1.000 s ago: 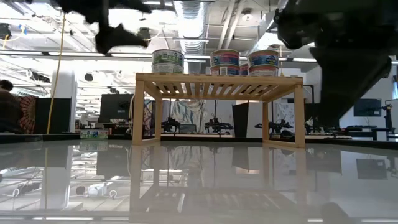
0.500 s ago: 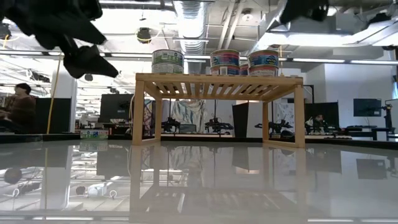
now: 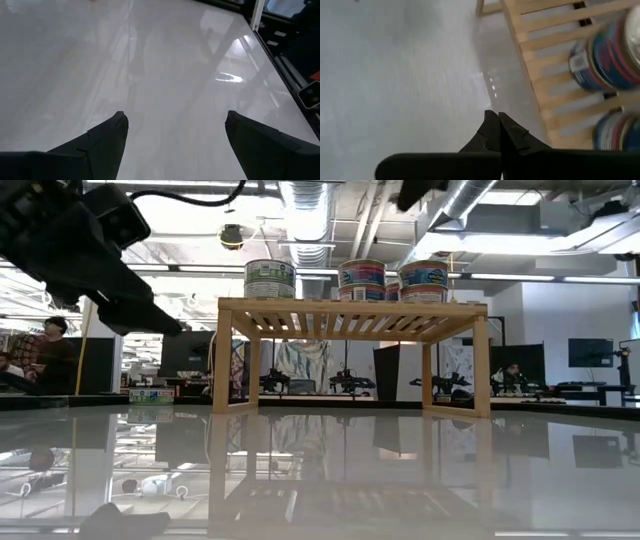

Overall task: Stack canned seafood by type on shelf
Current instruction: Stack the blue-pink tuna can on top of the other blue-pink tuna can on the shelf

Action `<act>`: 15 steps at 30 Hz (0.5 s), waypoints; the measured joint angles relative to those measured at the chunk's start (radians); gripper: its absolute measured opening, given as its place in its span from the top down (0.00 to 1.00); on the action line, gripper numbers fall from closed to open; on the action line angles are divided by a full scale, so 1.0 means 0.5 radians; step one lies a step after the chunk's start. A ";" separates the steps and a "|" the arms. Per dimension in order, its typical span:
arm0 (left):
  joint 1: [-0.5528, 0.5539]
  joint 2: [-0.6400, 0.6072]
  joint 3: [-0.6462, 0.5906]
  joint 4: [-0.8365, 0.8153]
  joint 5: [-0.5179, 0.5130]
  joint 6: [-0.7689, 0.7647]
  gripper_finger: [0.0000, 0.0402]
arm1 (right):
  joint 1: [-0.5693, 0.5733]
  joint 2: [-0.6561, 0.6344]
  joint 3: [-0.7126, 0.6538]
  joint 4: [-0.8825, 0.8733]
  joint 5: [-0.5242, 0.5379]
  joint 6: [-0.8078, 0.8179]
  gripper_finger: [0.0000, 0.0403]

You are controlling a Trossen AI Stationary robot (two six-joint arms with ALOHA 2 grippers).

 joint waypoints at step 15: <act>0.142 -0.417 -0.110 -0.011 0.011 0.023 0.20 | -0.513 0.657 0.582 -0.255 -0.089 -0.846 0.97</act>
